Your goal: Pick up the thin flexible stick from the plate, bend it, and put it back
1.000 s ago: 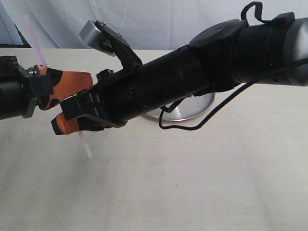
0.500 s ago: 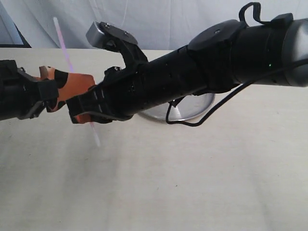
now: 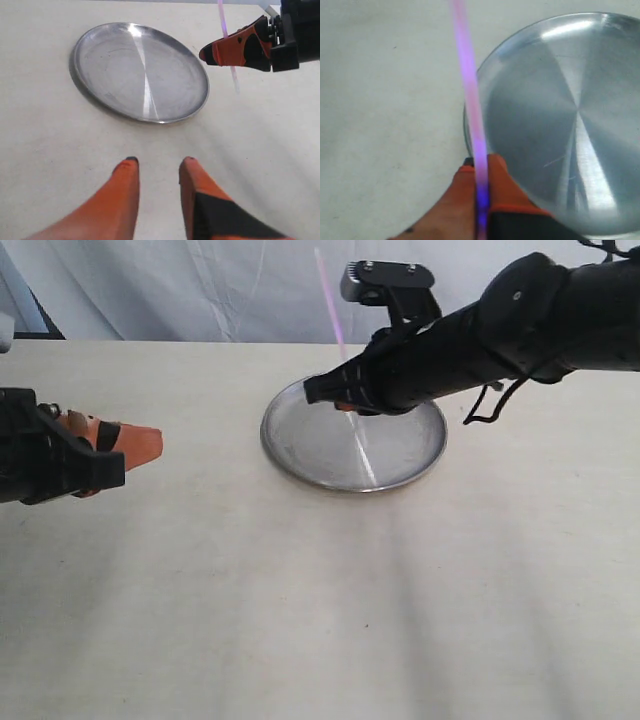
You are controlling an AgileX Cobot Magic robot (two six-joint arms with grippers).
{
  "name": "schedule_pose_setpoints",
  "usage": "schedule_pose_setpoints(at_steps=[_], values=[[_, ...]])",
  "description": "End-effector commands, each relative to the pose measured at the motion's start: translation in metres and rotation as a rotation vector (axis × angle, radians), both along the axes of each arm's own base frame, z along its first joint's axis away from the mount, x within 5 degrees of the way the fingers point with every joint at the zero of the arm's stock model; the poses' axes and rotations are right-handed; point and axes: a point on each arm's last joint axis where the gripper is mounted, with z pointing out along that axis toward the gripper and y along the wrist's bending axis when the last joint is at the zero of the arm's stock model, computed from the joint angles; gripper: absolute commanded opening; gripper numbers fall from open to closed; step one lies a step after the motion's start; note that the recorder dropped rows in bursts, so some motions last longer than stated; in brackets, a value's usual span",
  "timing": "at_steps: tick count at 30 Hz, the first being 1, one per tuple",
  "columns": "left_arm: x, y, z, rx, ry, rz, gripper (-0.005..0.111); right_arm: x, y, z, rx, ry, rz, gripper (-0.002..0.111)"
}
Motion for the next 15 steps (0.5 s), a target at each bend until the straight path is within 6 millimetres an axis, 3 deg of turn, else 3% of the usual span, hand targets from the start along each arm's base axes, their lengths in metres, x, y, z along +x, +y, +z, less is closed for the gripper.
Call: schedule_pose_setpoints(at_steps=[1, 15], values=[[0.000, 0.000, 0.001, 0.001, -0.006, 0.001, 0.019, 0.001, -0.017, -0.004, -0.014, 0.061, 0.006, 0.000], [0.001, 0.000, 0.001, 0.003, -0.009, 0.015, 0.022, -0.005, -0.015, -0.020, -0.044, 0.172, 0.070, 0.000]])
